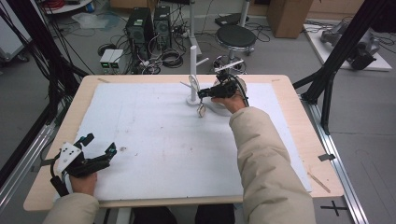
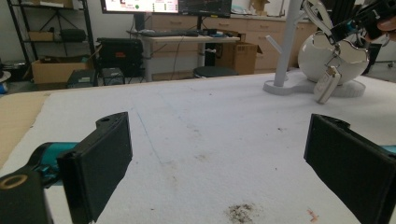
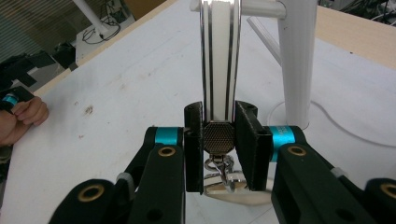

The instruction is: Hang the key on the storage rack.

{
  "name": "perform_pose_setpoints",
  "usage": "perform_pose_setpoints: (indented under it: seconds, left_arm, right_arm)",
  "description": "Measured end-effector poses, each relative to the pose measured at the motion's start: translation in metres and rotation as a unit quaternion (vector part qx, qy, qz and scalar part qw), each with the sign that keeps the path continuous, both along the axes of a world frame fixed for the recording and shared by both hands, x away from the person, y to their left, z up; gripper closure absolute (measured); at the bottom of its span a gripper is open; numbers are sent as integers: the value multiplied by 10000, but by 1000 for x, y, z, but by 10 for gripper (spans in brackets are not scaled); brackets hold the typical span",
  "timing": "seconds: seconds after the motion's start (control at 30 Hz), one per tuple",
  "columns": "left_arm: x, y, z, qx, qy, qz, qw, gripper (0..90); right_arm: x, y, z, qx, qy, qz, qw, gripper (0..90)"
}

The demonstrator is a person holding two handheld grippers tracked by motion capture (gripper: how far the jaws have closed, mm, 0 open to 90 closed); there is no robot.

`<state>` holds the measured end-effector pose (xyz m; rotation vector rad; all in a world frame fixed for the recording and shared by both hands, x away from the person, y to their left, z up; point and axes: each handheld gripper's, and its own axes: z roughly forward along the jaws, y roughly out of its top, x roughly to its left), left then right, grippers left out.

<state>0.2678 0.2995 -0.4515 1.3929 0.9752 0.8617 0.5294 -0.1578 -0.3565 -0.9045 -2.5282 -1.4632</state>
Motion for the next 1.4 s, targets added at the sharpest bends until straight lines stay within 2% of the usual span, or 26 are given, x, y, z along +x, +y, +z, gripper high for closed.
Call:
perform_pose_setpoints:
  seconds: [0.2,0.53,0.6,0.8,0.83,0.97,1.03,1.07,1.2,1.27,1.3,1.33,1.4]
  left_arm:
    - [0,0,0,2,8,1,10000,81]
    - [0,0,0,-5,20,-1,10000,81]
    - [0,0,0,-1,6,1,10000,81]
    - [0,0,0,-9,-14,-3,10000,81]
    - [0,0,0,9,-12,-9,10000,81]
    - [0,0,0,8,-15,-14,10000,81]
    - [0,0,0,22,-27,-13,10000,81]
    - [0,0,0,21,-28,-12,10000,81]
    - [-1,0,0,50,-27,-17,10000,81]
    - [-1,-1,0,50,-44,-15,10000,81]
    - [-1,-1,0,57,-57,-13,10000,81]
    - [-1,-2,0,59,-68,-18,10000,81]
    - [-1,-2,0,86,-80,-22,9999,81]
  right_arm:
    - [3,-3,-4,104,171,-147,9997,742]
    - [4,-3,-6,-11,218,-311,9993,742]
    - [3,-2,-6,-38,299,-352,9989,741]
    - [1,0,-5,-159,170,-406,9989,727]
    - [-1,1,-4,-170,96,-420,9989,643]
    - [-4,2,-1,-131,97,-382,9991,564]
    - [-8,4,3,-210,18,-374,9991,478]
    - [-13,5,8,-245,-7,-310,9992,400]
    - [-25,5,20,-297,-42,-134,9995,345]
    - [-36,2,28,-273,-234,-37,9993,283]
    - [-44,-1,31,-177,-415,-61,9990,240]
    - [-50,-5,33,-133,-556,-123,9983,164]
    - [-62,-13,36,-220,-735,-433,9961,8]
